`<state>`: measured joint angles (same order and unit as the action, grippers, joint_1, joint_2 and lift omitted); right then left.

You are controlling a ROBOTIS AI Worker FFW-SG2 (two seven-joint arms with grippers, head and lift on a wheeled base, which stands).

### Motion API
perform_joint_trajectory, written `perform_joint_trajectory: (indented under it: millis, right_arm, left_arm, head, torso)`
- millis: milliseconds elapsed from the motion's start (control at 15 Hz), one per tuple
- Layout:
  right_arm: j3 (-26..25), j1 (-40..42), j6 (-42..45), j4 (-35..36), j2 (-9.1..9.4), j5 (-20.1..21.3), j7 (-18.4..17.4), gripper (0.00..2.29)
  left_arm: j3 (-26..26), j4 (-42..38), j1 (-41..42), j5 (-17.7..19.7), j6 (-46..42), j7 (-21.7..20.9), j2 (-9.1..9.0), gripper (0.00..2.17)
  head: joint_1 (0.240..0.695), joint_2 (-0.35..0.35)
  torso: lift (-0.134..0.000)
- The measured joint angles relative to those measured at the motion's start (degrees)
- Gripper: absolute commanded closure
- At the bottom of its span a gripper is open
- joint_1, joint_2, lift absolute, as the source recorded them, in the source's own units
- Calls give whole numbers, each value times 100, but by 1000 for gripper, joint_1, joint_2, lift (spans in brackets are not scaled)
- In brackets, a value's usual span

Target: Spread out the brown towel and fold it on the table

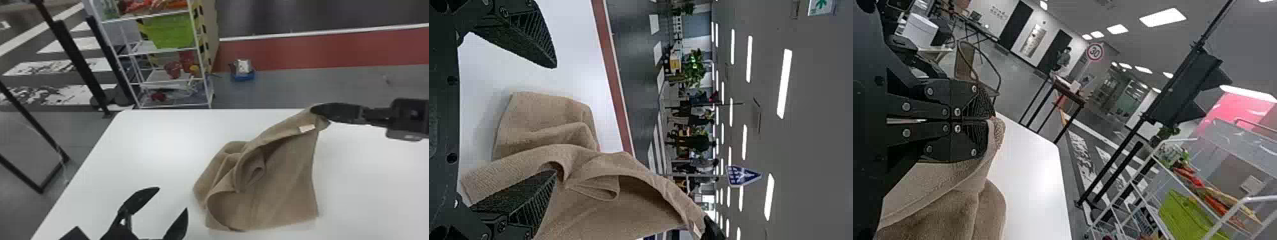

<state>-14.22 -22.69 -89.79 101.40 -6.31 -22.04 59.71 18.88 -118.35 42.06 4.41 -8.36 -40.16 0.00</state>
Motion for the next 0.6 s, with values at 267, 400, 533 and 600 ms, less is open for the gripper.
perform_joint_trajectory:
  millis: [267,400,533,600]
  right_arm:
    - [-359,-88,0,-204,-179,-191,23,1177]
    - [-483,-79,0,-442,-244,-463,181,1177]
    - [-529,-76,0,-665,-435,-707,583,1177]
    - [-496,-59,0,-689,-547,-745,924,1177]
  left_arm:
    - [-1,-3,-3,-9,4,-44,0,144]
    - [-8,3,-4,-10,-8,-51,0,144]
    - [8,10,-5,0,-21,-46,0,144]
    - [14,26,-10,4,-27,-45,0,144]
  head:
    - [695,147]
    - [695,141]
    - [695,132]
    - [695,128]
  torso:
    - [-124]
    - [-124]
    - [-124]
    - [-124]
